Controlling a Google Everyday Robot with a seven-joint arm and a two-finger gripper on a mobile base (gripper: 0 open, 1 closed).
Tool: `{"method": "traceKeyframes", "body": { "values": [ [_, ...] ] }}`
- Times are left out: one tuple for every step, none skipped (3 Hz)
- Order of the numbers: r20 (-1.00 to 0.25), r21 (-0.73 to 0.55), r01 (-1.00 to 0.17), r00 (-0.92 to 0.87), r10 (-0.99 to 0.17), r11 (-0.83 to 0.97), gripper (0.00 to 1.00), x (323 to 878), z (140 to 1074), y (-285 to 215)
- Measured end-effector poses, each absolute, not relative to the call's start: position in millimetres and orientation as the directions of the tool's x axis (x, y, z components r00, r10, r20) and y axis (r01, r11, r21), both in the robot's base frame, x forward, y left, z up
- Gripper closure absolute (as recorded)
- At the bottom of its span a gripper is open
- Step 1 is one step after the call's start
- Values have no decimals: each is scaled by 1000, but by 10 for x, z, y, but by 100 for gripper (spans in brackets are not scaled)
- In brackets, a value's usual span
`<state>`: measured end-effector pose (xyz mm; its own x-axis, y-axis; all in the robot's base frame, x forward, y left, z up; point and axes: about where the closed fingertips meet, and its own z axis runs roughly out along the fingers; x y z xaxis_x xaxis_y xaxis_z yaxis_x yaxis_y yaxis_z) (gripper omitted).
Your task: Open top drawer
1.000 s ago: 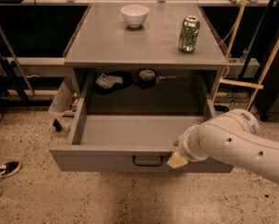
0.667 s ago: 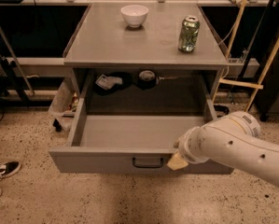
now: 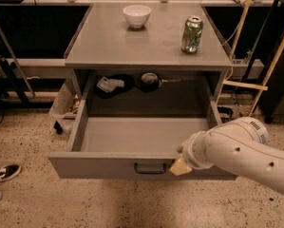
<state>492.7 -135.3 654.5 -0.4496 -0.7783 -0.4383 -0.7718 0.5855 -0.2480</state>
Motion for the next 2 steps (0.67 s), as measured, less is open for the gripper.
{"method": "traceKeyframes", "body": {
  "values": [
    [-454, -242, -761, -460, -763, 602, 100, 4799, 6523, -1359],
    [-454, -242, -761, -460, -763, 602, 100, 4775, 6541, -1364]
  ]
}}
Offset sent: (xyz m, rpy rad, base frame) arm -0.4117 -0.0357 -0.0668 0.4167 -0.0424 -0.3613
